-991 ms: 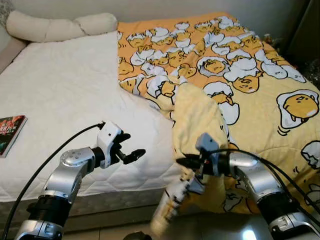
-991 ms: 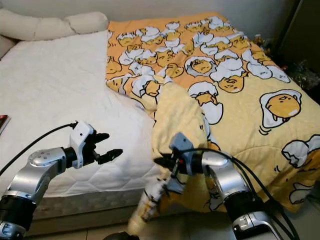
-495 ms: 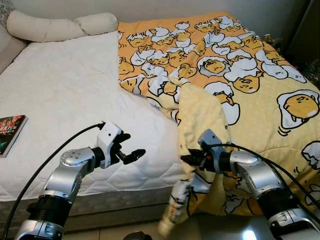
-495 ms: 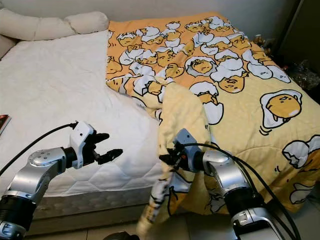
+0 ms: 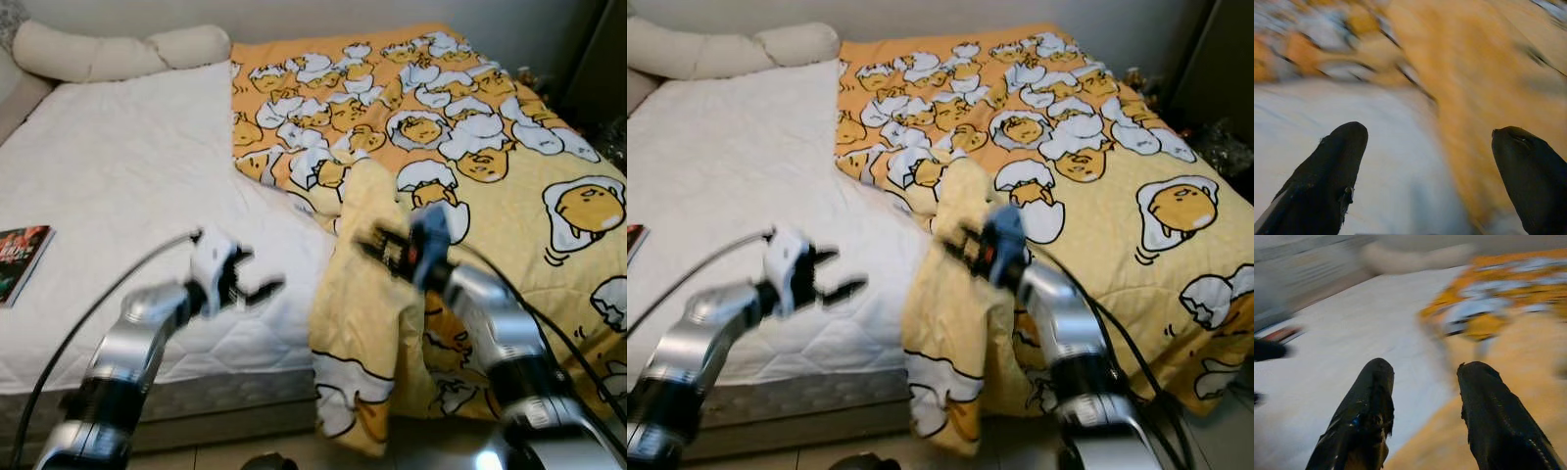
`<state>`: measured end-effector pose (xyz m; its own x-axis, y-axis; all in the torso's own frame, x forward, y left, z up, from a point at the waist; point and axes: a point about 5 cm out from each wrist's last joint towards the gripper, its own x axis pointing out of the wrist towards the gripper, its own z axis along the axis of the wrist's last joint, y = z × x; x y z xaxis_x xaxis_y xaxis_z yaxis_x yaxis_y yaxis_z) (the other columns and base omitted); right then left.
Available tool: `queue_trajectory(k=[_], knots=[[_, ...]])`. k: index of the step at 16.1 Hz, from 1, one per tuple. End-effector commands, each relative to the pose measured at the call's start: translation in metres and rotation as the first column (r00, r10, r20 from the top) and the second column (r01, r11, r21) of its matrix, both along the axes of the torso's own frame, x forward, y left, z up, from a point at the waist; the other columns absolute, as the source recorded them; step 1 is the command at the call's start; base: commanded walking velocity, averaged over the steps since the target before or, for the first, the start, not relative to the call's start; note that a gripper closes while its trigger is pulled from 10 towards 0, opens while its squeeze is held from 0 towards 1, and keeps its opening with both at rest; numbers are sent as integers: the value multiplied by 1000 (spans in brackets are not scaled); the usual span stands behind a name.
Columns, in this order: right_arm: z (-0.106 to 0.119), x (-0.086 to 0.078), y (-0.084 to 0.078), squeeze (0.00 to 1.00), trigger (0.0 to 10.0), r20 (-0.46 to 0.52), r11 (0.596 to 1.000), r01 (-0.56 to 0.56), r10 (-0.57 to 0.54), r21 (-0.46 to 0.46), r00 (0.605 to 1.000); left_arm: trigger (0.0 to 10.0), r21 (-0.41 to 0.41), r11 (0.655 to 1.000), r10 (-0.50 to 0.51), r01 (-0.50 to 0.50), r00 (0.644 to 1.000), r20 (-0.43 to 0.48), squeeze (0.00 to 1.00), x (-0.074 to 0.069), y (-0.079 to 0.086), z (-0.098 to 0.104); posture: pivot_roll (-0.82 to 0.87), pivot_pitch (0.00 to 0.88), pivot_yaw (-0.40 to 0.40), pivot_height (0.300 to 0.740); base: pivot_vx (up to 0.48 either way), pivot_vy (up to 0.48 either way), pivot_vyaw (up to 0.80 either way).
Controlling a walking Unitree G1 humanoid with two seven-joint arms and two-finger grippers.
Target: Clean up the room
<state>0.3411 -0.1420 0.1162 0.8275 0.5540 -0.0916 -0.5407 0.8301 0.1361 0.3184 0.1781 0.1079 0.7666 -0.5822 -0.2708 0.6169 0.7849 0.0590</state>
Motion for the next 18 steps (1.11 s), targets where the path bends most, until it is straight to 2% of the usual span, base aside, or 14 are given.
queue_trajectory(k=[1,2,3,4,5,7,8,12,15,18], knots=[[-7,2,-7,1000,10000,-35,994,108,-108,6,994,10000,1,998,63,-64,996,70,0,8,5,11,-1,0,130,740,0,0,0],[-13,7,-10,643,10000,-43,973,229,-230,-32,972,10000,-32,985,172,-169,973,155,0,18,2,22,0,0,126,740,0,0,0],[-15,9,-12,0,10000,-52,951,309,-309,-18,950,10000,-74,972,234,-224,957,173,0,22,-3,27,-4,0,124,740,0,0,0],[-15,9,-12,0,10000,-52,942,336,-336,-10,940,10000,-80,970,240,-229,955,175,0,22,-6,27,-4,0,124,740,0,0,0],[-19,9,-12,0,10000,-44,917,397,-398,-40,916,10000,-80,970,240,-229,957,163,0,20,-11,24,-9,0,120,740,0,255,0],[-27,8,1,0,10000,-30,908,404,-409,-115,912,10000,-72,961,277,-269,950,147,0,20,-12,15,-11,0,102,740,0,292,0],[-30,7,9,0,10000,-2,906,391,-397,-161,918,10000,-68,942,334,-328,933,137,0,21,-7,12,-6,0,96,740,0,296,0],[-35,7,6,0,10000,-10,878,438,-448,-191,894,10000,-40,933,359,-357,923,139,0,22,-8,11,13,0,90,740,0,296,0],[-34,9,10,0,10000,21,870,440,-446,-222,895,10000,-14,933,358,-359,925,127,0,19,-6,3,6,0,93,740,0,295,0],[-35,9,5,0,10000,19,863,451,-459,-230,888,10000,-10,933,357,-358,926,125,0,18,-8,1,3,0,93,740,0,292,0]])
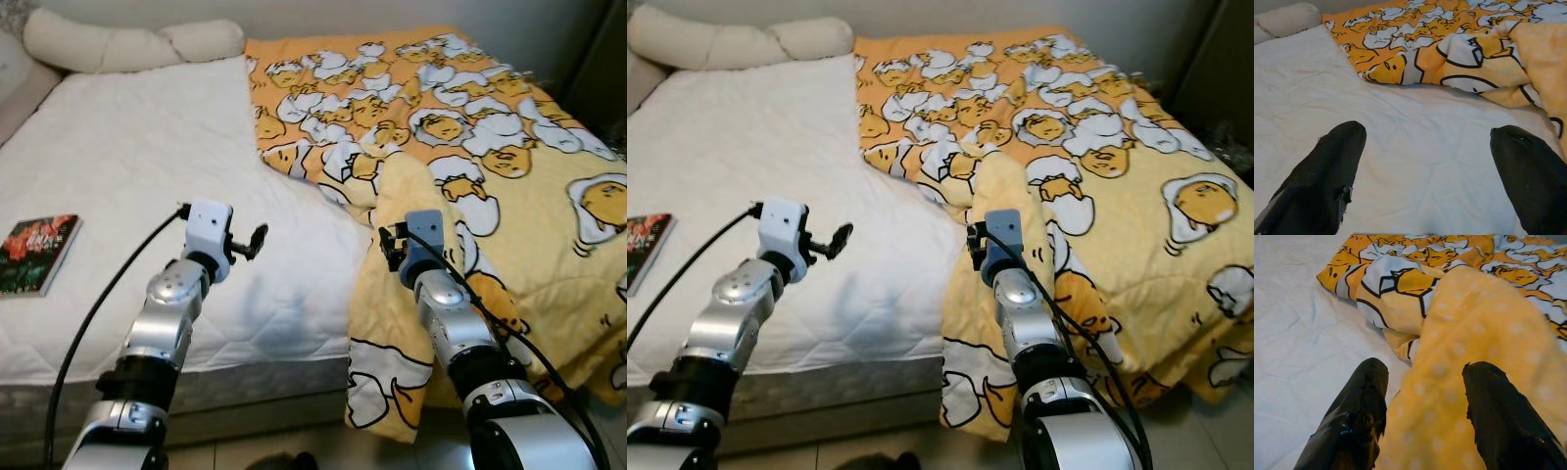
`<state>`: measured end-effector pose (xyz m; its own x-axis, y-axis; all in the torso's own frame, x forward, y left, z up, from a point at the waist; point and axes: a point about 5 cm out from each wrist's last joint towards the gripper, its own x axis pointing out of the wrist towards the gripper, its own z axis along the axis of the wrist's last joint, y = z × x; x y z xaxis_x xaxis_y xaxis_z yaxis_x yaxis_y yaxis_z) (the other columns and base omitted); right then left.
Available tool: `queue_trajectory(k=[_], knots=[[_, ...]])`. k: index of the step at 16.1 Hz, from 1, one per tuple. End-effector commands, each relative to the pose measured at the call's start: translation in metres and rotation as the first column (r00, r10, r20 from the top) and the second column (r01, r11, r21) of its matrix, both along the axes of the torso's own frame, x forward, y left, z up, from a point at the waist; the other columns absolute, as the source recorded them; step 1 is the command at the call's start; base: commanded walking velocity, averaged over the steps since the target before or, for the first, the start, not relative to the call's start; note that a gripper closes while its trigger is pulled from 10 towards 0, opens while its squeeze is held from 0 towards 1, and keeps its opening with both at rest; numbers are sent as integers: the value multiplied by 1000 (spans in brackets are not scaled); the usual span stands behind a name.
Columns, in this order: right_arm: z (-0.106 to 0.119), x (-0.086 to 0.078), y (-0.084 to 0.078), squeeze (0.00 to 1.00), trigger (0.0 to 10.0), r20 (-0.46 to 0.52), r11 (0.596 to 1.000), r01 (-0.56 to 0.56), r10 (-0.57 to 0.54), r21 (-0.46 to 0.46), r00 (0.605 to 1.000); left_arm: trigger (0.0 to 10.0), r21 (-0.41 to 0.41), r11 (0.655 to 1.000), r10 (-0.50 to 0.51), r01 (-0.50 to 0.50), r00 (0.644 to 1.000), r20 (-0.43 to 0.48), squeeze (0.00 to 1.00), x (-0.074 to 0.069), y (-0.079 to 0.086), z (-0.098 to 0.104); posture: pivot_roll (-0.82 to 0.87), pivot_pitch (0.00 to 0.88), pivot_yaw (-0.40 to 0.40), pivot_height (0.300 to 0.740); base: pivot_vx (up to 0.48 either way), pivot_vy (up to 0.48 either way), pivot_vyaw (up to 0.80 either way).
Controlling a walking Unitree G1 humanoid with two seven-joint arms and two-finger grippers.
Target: Clean up the room
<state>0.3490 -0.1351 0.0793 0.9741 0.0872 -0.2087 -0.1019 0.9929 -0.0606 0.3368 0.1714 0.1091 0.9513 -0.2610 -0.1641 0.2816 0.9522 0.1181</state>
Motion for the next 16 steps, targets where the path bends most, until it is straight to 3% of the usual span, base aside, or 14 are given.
queue_trajectory(k=[1,6,10,14,16], knots=[[1,1,-4,0,10000,10,1000,16,-15,-14,1000,10000,9,1000,-7,7,1000,-1,0,-1,-2,-1,3,0,93,740,0,285,0],[0,0,-2,0,10000,15,1000,13,-13,-17,1000,10000,9,1000,-12,12,1000,-6,0,-2,-3,-4,0,0,93,740,0,170,0],[-1,-1,-1,0,10000,22,1000,3,-3,-19,1000,10000,-46,999,-26,26,1000,-1,0,-5,-9,-6,3,0,91,740,0,0,0],[-1,-3,3,0,10000,31,999,-37,36,1,999,10000,-113,994,5,-6,1000,-12,0,-9,-3,-11,9,0,81,740,0,0,0],[-1,-4,4,0,10000,34,996,-56,58,-65,998,10000,-113,994,6,-8,1000,-20,0,-10,-2,-15,11,0,76,740,127,0,0]])
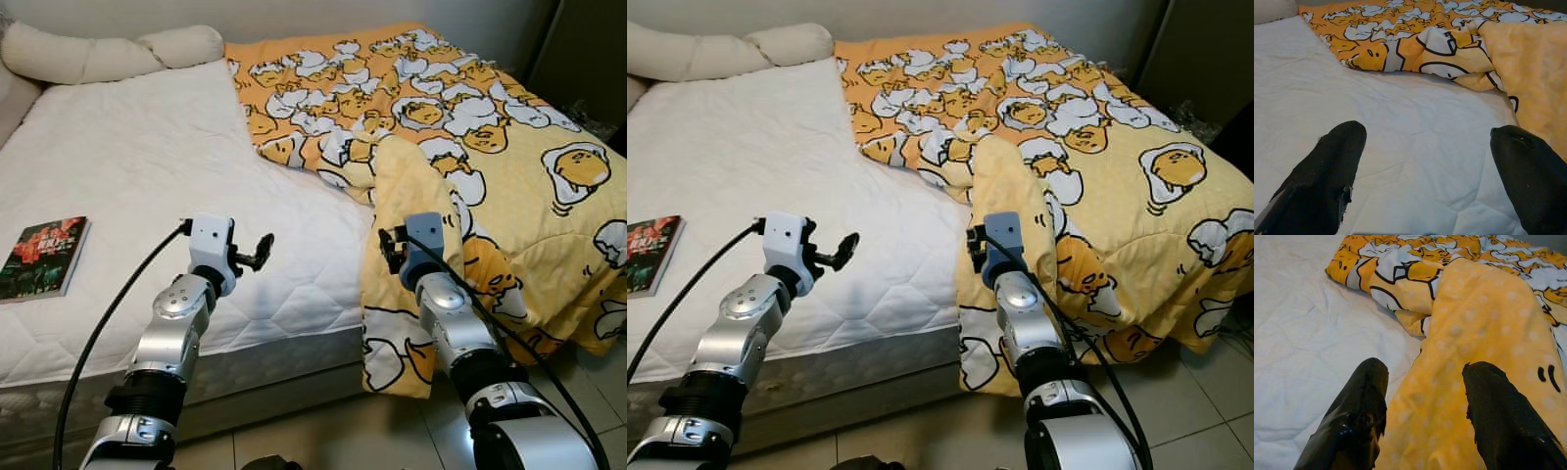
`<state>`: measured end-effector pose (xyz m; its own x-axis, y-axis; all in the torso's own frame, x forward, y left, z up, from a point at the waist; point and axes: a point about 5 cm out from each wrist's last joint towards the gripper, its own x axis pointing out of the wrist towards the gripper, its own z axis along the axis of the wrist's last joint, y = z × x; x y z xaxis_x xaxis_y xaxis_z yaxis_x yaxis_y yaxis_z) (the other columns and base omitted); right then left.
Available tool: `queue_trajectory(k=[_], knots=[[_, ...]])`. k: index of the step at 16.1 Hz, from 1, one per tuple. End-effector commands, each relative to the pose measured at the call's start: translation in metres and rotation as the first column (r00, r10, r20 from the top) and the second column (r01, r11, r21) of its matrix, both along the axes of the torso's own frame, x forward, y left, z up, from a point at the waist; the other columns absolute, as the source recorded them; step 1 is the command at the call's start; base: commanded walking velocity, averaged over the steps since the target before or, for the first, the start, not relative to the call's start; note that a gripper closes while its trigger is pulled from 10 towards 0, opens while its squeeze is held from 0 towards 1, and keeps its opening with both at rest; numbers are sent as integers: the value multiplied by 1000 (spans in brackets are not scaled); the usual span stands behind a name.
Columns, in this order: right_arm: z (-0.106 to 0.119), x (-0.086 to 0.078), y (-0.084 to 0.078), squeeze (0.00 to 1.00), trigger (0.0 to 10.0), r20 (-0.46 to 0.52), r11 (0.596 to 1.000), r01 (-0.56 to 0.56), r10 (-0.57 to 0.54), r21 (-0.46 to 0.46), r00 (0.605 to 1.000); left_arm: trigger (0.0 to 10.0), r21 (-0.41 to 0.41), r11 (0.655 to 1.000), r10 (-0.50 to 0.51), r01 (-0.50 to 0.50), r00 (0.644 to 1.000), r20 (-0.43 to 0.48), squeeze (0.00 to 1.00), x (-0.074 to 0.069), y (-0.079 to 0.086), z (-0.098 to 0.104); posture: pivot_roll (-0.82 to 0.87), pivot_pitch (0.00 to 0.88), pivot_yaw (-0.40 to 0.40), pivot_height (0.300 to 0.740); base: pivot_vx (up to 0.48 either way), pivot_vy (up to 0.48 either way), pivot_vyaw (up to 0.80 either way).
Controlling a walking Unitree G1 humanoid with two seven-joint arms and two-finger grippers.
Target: Clean up the room
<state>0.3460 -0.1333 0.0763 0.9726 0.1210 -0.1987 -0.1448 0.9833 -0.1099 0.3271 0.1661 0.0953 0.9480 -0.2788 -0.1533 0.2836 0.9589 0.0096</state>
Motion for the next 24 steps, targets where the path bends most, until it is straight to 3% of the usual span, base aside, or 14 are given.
queue_trajectory(k=[1,4,11,16,18,19,20,23,24], knots=[[-1,-1,2,0,10000,2,1000,-23,23,-9,1000,10000,-8,1000,12,-12,1000,-6,0,-2,6,-3,12,0,74,740,300,0,488],[-2,-2,0,0,10000,0,1000,-20,20,1,1000,10000,28,1000,14,-14,1000,-15,0,-4,10,-6,14,0,71,740,341,0,654],[-6,-4,0,0,10000,-25,1000,-15,15,2,1000,10000,30,1000,6,-6,1000,-18,0,-5,9,-6,12,0,74,740,366,0,0],[-3,-5,-14,0,10000,0,1000,16,-16,15,1000,10000,31,999,8,-8,1000,11,0,-6,4,1,71,0,15,740,214,0,0],[-3,-11,-19,0,10000,20,997,30,-32,64,999,10000,52,999,-13,11,999,40,0,-10,0,8,106,0,-9,740,0,0,0],[-4,-18,-18,118,10000,25,998,19,-20,59,999,10000,54,998,-19,16,998,62,0,-16,1,11,118,0,-30,740,0,0,0],[-4,-21,-16,169,10000,30,998,15,-16,58,999,10000,59,998,-20,15,997,77,0,-19,3,14,118,0,-32,740,0,0,0],[5,-34,-21,122,10000,66,995,53,-58,80,996,10000,0,998,65,-65,994,85,0,-38,20,17,95,0,-36,740,0,0,0],[6,-30,-26,173,10000,52,992,63,-69,106,996,10000,32,995,88,-91,994,66,0,-39,27,11,103,0,-41,740,0,0,0]])
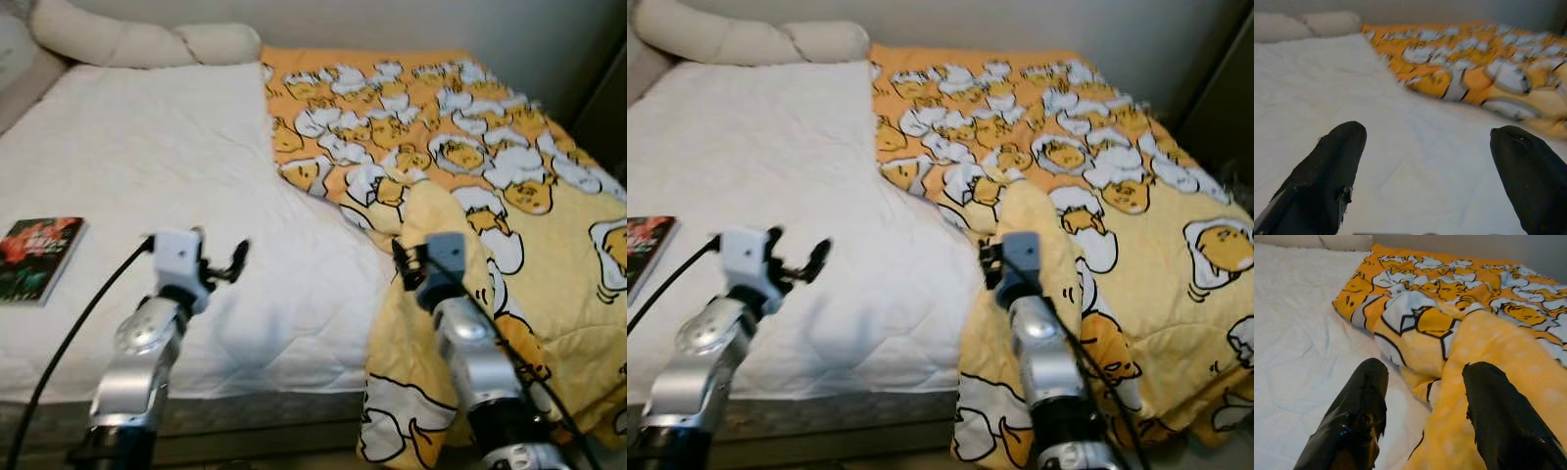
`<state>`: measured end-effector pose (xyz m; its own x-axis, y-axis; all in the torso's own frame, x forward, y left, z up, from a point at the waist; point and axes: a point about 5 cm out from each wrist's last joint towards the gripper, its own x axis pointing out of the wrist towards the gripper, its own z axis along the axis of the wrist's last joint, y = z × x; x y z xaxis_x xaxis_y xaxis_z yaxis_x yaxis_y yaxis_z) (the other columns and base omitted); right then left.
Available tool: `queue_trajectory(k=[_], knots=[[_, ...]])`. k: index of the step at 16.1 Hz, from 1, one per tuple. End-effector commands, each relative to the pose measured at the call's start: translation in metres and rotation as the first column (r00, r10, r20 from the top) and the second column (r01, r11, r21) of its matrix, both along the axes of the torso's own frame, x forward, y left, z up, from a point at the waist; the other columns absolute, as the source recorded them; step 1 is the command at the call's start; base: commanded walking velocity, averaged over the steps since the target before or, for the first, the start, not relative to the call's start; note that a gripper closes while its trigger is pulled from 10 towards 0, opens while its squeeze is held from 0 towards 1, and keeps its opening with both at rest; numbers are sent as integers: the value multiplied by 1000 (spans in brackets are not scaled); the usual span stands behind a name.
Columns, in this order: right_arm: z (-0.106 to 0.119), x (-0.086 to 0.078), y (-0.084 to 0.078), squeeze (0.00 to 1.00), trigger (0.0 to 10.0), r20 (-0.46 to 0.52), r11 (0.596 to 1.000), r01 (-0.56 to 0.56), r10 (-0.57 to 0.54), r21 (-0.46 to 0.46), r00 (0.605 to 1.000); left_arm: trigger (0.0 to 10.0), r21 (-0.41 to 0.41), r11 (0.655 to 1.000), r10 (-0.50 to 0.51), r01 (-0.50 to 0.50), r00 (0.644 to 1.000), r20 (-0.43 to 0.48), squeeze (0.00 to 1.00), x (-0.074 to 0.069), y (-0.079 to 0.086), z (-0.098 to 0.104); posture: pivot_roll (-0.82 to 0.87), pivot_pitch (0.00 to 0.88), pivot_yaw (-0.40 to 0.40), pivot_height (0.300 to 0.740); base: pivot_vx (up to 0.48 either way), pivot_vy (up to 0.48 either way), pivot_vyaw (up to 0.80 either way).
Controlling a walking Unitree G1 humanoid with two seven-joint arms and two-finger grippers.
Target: Clean up the room
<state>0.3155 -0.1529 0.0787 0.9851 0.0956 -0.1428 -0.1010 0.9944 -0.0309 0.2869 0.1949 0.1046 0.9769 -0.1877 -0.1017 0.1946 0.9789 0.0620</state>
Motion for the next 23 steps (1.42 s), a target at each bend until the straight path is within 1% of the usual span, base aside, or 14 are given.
queue_trajectory(k=[1,2,3,4,5,7,9,10,14,16,17,19,20,23], knots=[[4,10,-6,1000,10000,-25,1000,-8,8,3,1000,10000,27,1000,5,-5,1000,-4,0,7,1,2,105,0,-38,740,0,0,0],[3,21,5,1000,10000,-98,994,-103,98,-38,990,10000,58,998,-37,38,999,-21,0,15,2,5,105,0,-39,740,0,0,0],[2,25,9,1000,10000,-129,990,-128,121,-54,984,10000,86,993,-73,76,997,-34,0,17,1,5,105,0,-36,740,0,0,0],[-2,32,18,1000,10000,-193,986,-149,132,-76,972,10000,118,983,-136,143,988,-67,0,18,1,5,108,0,-30,740,0,0,0],[-5,33,20,1000,10000,-220,986,-141,119,-90,968,10000,120,979,-157,166,984,-81,0,16,2,5,121,0,-35,740,0,0,0],[-21,32,22,1000,10000,-344,988,-89,39,-130,938,10000,110,963,-233,247,965,-124,0,10,1,8,150,0,-47,740,0,0,0],[-36,25,30,1000,10000,-411,979,-109,28,-173,911,10000,103,948,-281,301,943,-178,0,-1,0,3,163,0,-23,740,0,0,0],[-39,24,31,1000,10000,-422,977,-112,25,-183,906,10000,105,944,-290,313,938,-189,0,-3,0,2,165,0,-19,740,0,0,0],[-45,21,34,1000,10000,-419,989,-73,12,-129,908,10000,114,941,-286,320,927,-241,0,-14,1,-3,169,0,3,740,0,0,0],[-37,24,38,1000,10000,-352,994,-85,53,-75,934,10000,84,954,-265,288,940,-214,0,-17,-3,-4,158,0,8,740,0,0,0],[-39,23,35,1000,10000,-355,993,-84,48,-86,933,10000,60,964,-241,259,946,-216,0,-17,-5,-9,152,0,10,740,0,0,0],[-43,21,29,1000,10000,-367,991,-69,22,-113,930,10000,61,964,-240,261,942,-233,0,-18,-7,-13,156,0,6,740,0,0,0],[-44,21,24,1000,10000,-371,992,-41,-8,-123,929,10000,57,961,-250,269,941,-230,0,-19,-10,-10,175,0,1,740,0,0,0],[-49,18,17,1000,10000,-387,976,9,-94,-217,917,10000,88,948,-280,306,933,-226,0,-24,-4,2,224,0,9,740,0,0,0]])
